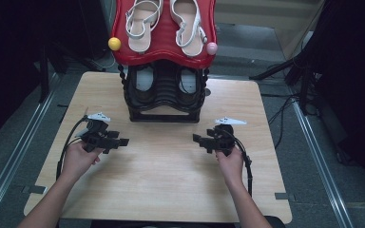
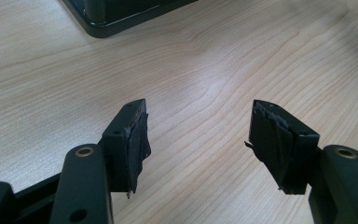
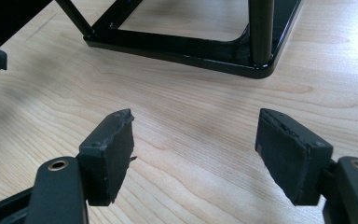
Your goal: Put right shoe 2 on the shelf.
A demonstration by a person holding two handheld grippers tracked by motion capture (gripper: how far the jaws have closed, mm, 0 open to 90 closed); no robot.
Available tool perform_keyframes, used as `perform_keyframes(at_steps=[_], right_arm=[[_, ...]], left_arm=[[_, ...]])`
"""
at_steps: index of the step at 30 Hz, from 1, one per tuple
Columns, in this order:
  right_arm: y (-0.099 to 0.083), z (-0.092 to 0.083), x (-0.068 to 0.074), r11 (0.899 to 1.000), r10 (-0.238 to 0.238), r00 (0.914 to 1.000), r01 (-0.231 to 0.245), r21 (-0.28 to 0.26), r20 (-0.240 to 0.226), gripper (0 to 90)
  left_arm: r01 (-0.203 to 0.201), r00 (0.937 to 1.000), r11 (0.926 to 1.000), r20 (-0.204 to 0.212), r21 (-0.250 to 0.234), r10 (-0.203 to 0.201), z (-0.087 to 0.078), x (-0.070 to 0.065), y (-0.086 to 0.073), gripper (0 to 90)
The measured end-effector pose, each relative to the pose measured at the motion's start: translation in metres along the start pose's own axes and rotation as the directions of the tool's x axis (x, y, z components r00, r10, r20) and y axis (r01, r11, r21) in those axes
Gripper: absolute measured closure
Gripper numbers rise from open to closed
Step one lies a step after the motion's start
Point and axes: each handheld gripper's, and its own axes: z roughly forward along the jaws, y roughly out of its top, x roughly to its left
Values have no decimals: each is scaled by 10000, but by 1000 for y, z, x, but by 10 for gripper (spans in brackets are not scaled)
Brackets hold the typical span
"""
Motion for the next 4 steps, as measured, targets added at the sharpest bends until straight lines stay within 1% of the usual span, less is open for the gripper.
perform_keyframes(at_steps=[4], right_arm=[[0,0,-1,10000,-37,10000,37,-62,29,288]], left_arm=[[-26,10000,10000,22,23,26,0,0,0,376]])
